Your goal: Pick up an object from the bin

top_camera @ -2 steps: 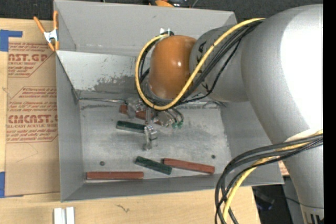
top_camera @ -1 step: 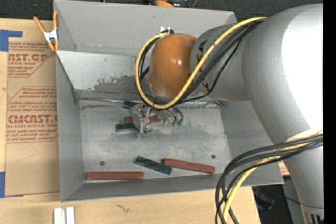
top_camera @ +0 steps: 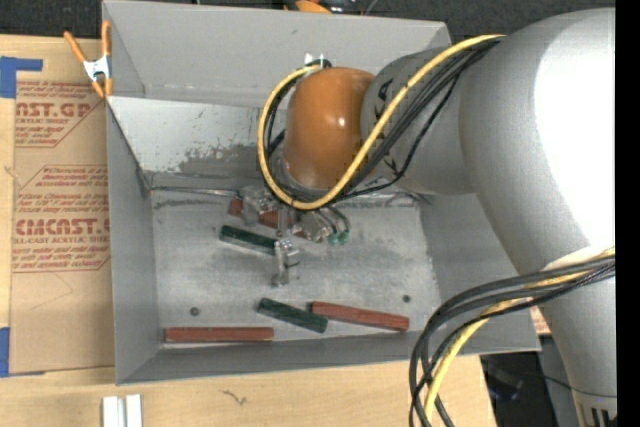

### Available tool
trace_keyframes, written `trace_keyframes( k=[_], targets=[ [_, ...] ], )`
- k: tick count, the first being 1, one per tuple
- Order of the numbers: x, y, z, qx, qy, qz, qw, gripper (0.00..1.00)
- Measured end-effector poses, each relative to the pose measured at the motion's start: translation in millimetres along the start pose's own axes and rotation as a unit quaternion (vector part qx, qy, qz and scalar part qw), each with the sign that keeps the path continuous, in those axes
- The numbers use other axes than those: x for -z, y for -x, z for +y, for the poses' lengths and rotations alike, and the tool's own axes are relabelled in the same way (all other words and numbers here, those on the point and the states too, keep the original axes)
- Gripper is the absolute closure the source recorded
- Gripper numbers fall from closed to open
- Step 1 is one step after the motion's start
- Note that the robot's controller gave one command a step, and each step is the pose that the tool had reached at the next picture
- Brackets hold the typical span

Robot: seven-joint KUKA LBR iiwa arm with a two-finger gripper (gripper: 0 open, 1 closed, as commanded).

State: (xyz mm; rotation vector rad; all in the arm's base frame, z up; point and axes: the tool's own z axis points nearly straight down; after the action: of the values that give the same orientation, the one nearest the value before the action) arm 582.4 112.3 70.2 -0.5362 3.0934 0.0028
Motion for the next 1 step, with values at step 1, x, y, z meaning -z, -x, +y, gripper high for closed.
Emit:
trace_keyframes(
  k=[1],
  targets=[
    [16.7,-8.6,20.4,0.015,0.000,0.0000,0.9999,0.00]
  ],
)
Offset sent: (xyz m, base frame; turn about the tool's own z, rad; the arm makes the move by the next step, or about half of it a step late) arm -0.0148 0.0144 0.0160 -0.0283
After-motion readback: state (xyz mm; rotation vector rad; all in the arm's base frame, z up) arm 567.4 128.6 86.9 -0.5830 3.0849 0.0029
